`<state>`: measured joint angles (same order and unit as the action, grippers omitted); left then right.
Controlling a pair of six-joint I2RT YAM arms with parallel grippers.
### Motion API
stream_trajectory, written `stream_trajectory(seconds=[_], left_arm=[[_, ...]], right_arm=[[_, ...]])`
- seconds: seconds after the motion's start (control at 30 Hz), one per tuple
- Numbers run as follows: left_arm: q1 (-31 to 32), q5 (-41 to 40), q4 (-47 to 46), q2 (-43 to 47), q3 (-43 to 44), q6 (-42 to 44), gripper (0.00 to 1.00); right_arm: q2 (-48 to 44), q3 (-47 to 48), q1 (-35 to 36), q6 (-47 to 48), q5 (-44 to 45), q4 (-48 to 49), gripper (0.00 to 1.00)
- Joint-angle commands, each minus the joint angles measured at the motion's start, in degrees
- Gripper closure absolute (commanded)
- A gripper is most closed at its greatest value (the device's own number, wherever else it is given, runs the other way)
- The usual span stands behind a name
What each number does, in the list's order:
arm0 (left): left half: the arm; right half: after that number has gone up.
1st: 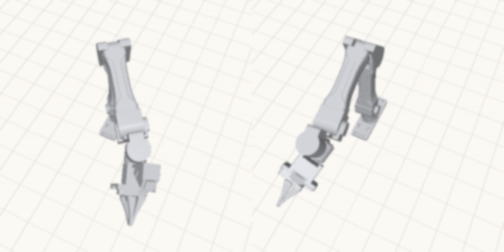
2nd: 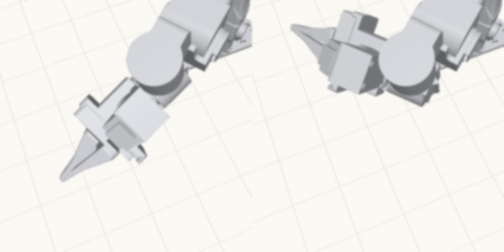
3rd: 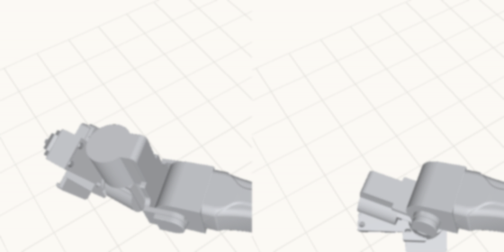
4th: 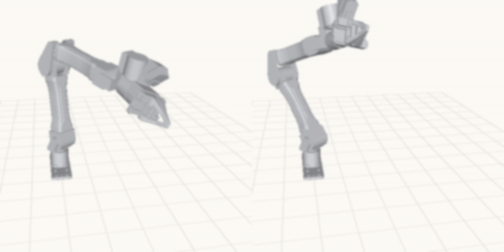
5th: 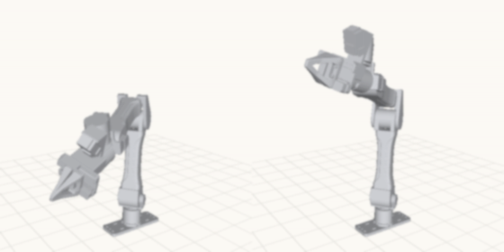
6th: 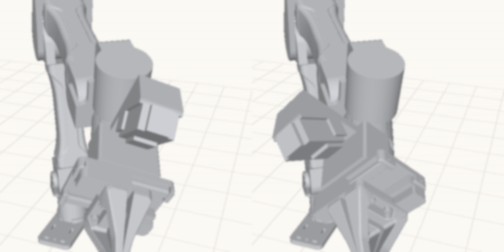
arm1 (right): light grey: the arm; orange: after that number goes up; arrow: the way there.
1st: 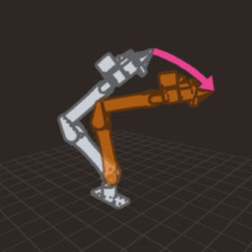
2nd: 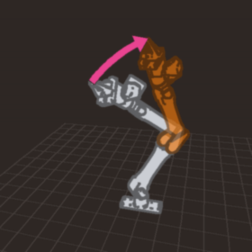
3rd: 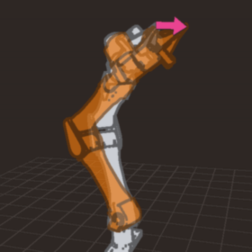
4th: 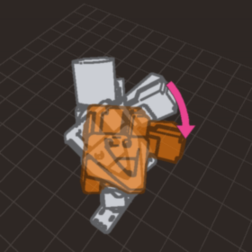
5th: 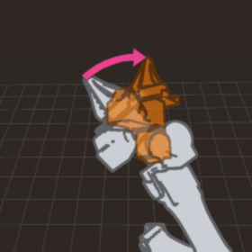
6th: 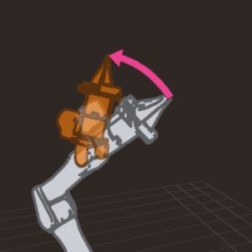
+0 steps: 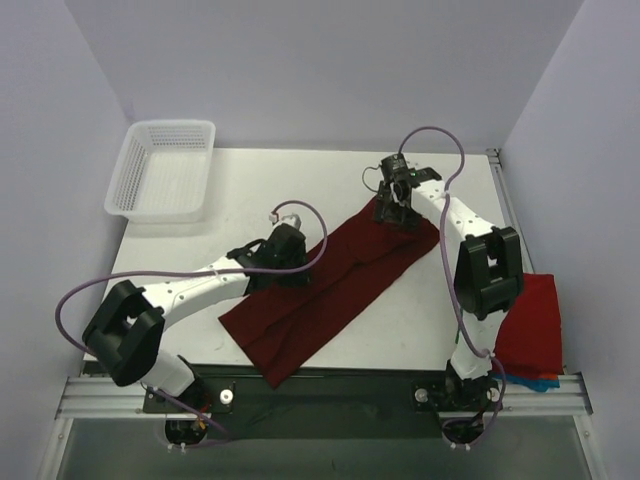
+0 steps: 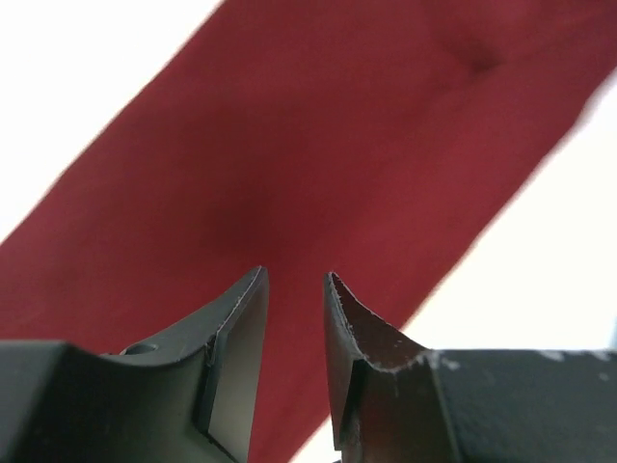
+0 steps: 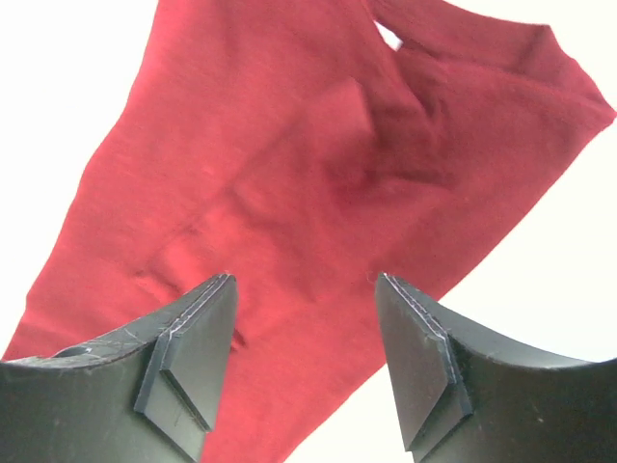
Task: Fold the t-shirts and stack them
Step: Rotate the tshirt 90 degrees
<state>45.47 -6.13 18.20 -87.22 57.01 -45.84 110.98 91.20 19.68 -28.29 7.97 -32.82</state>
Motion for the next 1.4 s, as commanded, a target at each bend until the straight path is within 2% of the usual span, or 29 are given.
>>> stream_trajectory(seconds=[0.0, 0.17, 0.3, 0.43, 0.57, 0.8, 0.9, 0.93, 1.07, 1.2, 1.37], left_arm=[[-1.0, -4.7, 5.5, 4.4, -4.5, 4.4, 0.60], [-1.3, -7.3, 7.5, 5.0, -8.1, 5.8, 0.61], [-1.3, -6.3, 6.6, 3.4, -10.3, 5.2, 0.63], [-1.1, -4.0, 4.7, 2.9, -13.1, 3.7, 0.64], [-0.1, -0.2, 1.9, 3.1, -15.4, 0.6, 0.65], [5.6, 4.4, -6.1, 4.1, -18.7, -11.3, 0.65], [7.5, 5.2, -10.5, 2.1, -16.3, -13.1, 0.65], [7.6, 5.8, -11.2, 1.2, -15.4, -13.4, 0.65], [7.4, 8.0, -11.7, -2.5, -6.7, -12.4, 0.61], [2.5, 8.5, -10.6, -3.2, 0.5, -8.6, 0.58], [-5.3, 10.5, -12.3, -8.6, 8.0, -2.9, 0.57]], right_arm=[[-3.6, -6.4, -1.0, -1.8, 1.5, -1.4, 0.41], [-3.5, -12.6, -1.2, -4.3, -0.5, 2.8, 0.46], [-2.3, -15.7, -3.1, -5.8, -1.4, 4.2, 0.53], [-0.2, -15.6, -3.9, -4.8, -2.6, 4.7, 0.55], [4.0, -11.7, -3.9, -4.2, -3.8, 4.3, 0.55], [12.5, 1.3, -4.0, -2.0, -5.8, 0.9, 0.55], [17.3, 10.0, -3.9, 0.6, -7.5, -0.3, 0.54], [18.7, 15.7, -3.9, 1.2, -9.8, -1.3, 0.54], [25.0, 27.1, -3.5, 4.4, -13.5, -3.1, 0.49], [23.4, 30.4, -3.2, 5.6, -14.7, -3.9, 0.39], [16.2, 27.6, -3.8, 4.6, -12.6, -3.8, 0.38]])
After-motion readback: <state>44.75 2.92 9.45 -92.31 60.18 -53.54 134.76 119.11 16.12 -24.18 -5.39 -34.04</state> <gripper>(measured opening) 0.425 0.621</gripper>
